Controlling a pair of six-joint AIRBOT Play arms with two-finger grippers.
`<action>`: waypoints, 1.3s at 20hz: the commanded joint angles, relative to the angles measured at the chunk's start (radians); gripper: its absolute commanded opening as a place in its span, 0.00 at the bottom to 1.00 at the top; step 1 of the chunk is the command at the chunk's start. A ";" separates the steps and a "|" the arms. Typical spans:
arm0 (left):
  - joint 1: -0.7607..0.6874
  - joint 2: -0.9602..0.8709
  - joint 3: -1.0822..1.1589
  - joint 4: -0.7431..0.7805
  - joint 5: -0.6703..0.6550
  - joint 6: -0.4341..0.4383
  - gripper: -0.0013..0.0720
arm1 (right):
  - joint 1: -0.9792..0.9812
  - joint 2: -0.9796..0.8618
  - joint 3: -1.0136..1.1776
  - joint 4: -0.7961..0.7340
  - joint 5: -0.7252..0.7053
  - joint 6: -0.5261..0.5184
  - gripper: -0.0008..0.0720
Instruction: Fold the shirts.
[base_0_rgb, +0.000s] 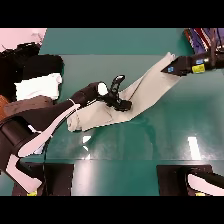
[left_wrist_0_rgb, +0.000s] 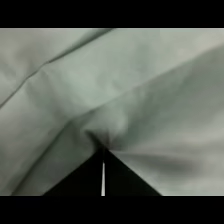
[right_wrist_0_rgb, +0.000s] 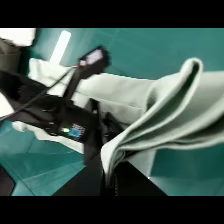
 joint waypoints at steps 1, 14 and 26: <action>-0.007 -0.019 0.013 0.038 -0.004 -0.014 0.05 | 0.098 -0.024 0.077 0.000 -0.002 0.017 0.03; 0.512 0.561 0.025 0.486 -0.247 -0.017 0.05 | 0.575 -0.302 0.267 0.153 -0.200 -0.013 0.03; 0.731 0.754 0.021 0.546 -0.360 -0.010 0.05 | 0.613 -0.442 0.282 -0.074 -0.029 0.007 0.67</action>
